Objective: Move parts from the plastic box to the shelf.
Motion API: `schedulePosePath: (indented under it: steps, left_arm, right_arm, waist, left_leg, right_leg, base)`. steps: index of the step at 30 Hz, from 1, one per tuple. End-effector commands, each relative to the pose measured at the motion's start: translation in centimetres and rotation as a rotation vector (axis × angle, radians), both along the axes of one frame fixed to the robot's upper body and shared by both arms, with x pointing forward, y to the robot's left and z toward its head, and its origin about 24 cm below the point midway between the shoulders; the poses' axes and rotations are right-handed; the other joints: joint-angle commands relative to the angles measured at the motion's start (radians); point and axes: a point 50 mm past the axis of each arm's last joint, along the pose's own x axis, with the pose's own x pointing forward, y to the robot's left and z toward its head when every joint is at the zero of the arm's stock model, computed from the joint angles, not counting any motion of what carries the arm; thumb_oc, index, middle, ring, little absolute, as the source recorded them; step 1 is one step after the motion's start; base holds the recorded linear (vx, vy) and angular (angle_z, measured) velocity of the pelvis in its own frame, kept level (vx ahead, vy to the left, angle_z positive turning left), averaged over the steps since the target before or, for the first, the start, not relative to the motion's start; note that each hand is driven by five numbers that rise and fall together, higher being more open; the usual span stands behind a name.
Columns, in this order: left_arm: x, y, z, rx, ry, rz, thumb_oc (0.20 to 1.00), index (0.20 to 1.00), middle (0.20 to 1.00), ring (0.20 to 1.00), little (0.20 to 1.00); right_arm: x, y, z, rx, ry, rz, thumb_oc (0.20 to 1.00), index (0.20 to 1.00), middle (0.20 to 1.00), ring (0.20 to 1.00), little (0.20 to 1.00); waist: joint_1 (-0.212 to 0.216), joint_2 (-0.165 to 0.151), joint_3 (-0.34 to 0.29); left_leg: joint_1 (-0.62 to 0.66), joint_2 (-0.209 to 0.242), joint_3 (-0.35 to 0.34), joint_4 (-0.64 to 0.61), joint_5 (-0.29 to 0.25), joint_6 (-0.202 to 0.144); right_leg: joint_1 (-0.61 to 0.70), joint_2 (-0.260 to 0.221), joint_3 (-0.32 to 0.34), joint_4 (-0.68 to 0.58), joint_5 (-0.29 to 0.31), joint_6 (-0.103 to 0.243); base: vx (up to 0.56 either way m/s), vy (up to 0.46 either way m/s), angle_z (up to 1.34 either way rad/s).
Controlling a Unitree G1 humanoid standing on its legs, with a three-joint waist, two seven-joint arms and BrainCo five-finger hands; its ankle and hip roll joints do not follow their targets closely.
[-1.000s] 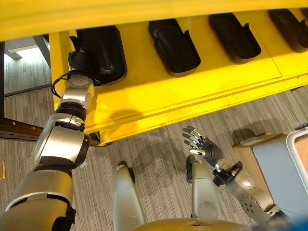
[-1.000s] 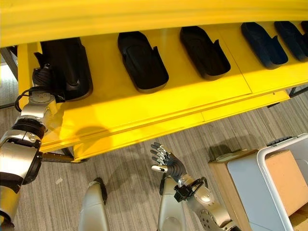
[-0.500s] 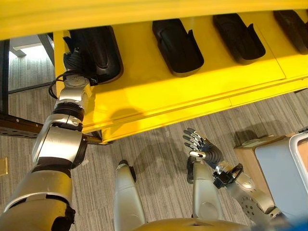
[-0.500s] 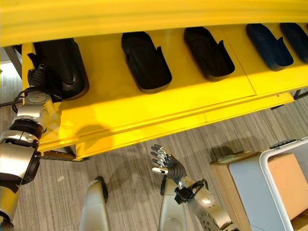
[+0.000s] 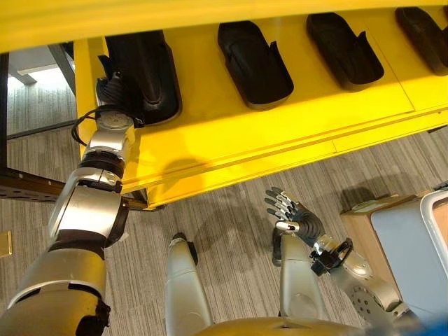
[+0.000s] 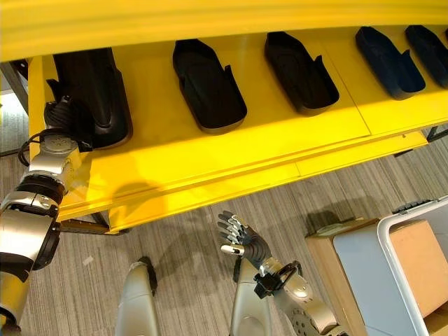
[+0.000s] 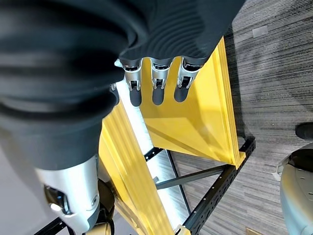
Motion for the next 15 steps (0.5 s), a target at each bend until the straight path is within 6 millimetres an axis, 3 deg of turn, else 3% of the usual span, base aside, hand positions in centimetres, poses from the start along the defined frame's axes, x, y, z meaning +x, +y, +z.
schedulePosePath:
  steps: [1, 6, 7, 8, 9, 15]
  left_arm:
    - [-0.6, 1.13, -0.31, 0.003, -0.018, 0.029, 0.2, 0.2, 0.2, 0.2, 0.2]
    - [-0.58, 1.02, -0.45, -0.015, -0.023, 0.024, 0.2, 0.2, 0.2, 0.2, 0.2]
    - [-0.6, 1.08, -0.51, -0.02, -0.021, 0.028, 0.313, 0.313, 0.313, 0.313, 0.313]
    - [-0.62, 1.17, -0.49, -0.022, -0.02, 0.032, 0.937, 0.937, 0.937, 0.937, 0.937]
    - [-0.53, 0.95, -0.34, -0.029, -0.031, 0.027, 1.0, 1.0, 1.0, 1.0, 1.0]
    - [-0.68, 1.43, -0.6, -0.127, -0.054, 0.032, 1.0, 1.0, 1.0, 1.0, 1.0]
  right_arm:
    - [-0.09, -1.14, 1.48, 0.03, -0.064, -0.015, 1.0, 1.0, 1.0, 1.0, 1.0]
    - [-0.14, -1.16, 1.52, 0.028, -0.065, -0.015, 1.0, 1.0, 1.0, 1.0, 1.0]
    - [-0.14, -1.18, 1.5, 0.028, -0.064, -0.015, 1.0, 1.0, 1.0, 1.0, 1.0]
    - [-0.15, -1.16, 1.47, 0.026, -0.062, -0.014, 1.0, 1.0, 1.0, 1.0, 1.0]
    - [-0.16, -1.15, 1.46, 0.026, -0.061, -0.014, 1.0, 1.0, 1.0, 1.0, 1.0]
    - [-0.23, -1.06, 1.41, 0.026, -0.054, -0.007, 1.0, 1.0, 1.0, 1.0, 1.0]
  waist:
    - [0.012, 0.005, -0.027]
    - [0.012, 0.004, -0.023]
    - [0.012, 0.003, -0.022]
    - [0.012, 0.003, -0.023]
    - [0.012, 0.003, -0.023]
    - [0.013, 0.004, -0.022]
  left_leg:
    - [0.042, 0.048, -0.026, -0.067, 0.095, -0.016]
    - [0.039, 0.049, -0.029, -0.061, 0.093, -0.017]
    - [0.039, 0.049, -0.03, -0.06, 0.093, -0.017]
    - [0.038, 0.049, -0.029, -0.058, 0.092, -0.016]
    - [0.037, 0.048, -0.03, -0.056, 0.09, -0.015]
    - [0.039, 0.049, -0.029, -0.054, 0.089, -0.016]
  right_leg:
    - [-0.023, -0.024, 0.079, 0.05, 0.039, -0.01]
    - [-0.026, -0.024, 0.081, 0.055, 0.038, -0.01]
    - [-0.028, -0.023, 0.083, 0.057, 0.038, -0.01]
    - [-0.028, -0.022, 0.082, 0.058, 0.038, -0.01]
    - [-0.029, -0.022, 0.084, 0.059, 0.038, -0.01]
    - [-0.031, -0.024, 0.087, 0.062, 0.038, -0.009]
  base:
    - [0.0, 0.0, 0.0]
    - [0.0, 0.0, 0.0]
    - [0.0, 0.0, 0.0]
    - [0.0, 0.0, 0.0]
    - [0.0, 0.0, 0.0]
    - [0.0, 0.0, 0.0]
